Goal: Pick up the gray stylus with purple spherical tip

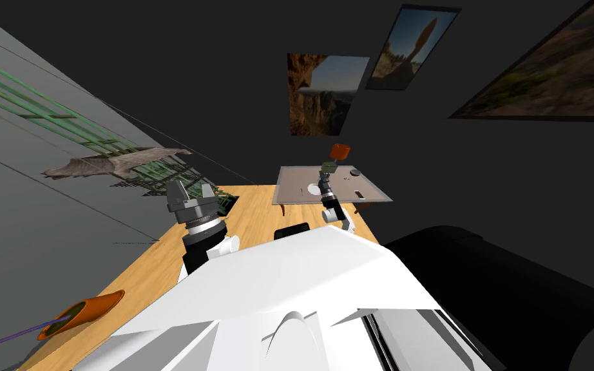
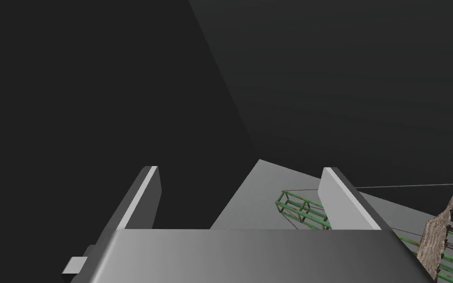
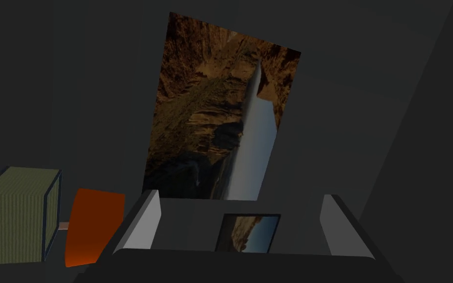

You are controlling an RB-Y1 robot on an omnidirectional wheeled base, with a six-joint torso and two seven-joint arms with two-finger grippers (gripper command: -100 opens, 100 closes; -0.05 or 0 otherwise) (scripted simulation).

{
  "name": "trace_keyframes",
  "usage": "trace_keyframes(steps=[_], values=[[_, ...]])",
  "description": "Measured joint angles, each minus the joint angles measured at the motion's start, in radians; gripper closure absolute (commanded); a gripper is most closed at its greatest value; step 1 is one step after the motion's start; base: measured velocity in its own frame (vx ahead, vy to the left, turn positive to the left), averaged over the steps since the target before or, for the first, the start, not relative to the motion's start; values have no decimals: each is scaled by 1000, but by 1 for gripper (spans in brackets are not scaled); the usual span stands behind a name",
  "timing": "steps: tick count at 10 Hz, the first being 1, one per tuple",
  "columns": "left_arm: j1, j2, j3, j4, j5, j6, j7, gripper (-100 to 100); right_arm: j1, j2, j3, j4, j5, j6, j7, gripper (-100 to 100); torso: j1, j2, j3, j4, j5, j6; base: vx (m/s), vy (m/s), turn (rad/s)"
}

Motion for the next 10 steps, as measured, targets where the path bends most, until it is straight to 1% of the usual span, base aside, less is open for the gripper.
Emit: trace_keyframes(steps=[1, 2, 3, 4, 5, 6, 7, 8, 9, 10], values=[[0, 0, 0, 0, 0, 0, 0, 0, -10, -11, 0, 24, -6, 12, 2, -100, -1, 0, 0, 0, 0, 1, -17, 3, 134], [0, 0, 0, 0, 0, 0, 0, 0, -20, -18, 7, 52, -11, 28, 9, -100, 0, 0, 0, 0, 0, 0, -21, 4, 285], [0, 0, 0, 0, 0, 0, 0, 0, -26, -34, 15, 76, -20, 55, 19, -100, 0, 0, 0, 0, 0, 0, -15, -3, 74], [0, 0, 0, 0, 0, 0, 0, 0, -31, -40, 19, 88, -24, 75, 24, -100, -1, 0, 0, 0, 0, 1, -12, 3, 143], [0, 0, 0, 0, 0, 0, 0, 0, -40, -54, 23, 115, -32, 90, 29, -100, -1, -1, 0, 0, 0, 0, -8, 0, 103], [0, 0, 0, 0, 0, 0, 0, 0, -49, -65, 23, 142, -38, 96, 30, -100, -1, -1, 0, 0, 0, 1, -9, 1, 187], [0, 0, 0, 0, 0, 0, 0, 0, -54, -71, 33, 177, -42, 104, 38, -100, -1, -1, 0, 0, 0, 0, -12, -2, 303], [0, 0, 0, 0, 0, 0, 0, 0, -74, -80, 41, 205, -49, 136, 50, -100, -1, -1, -1, 0, 0, 0, -6, -8, 98], [0, 0, 0, 0, 0, 0, 0, 0, -81, -87, 45, 233, -54, 153, 55, -100, -1, -1, -1, 0, 0, 1, -4, 0, 179], [0, 0, 0, 0, 0, 0, 0, 0, -90, -109, 48, 271, -66, 164, 56, -100, -1, -1, -1, 0, 0, 1, -4, -5, 309]])
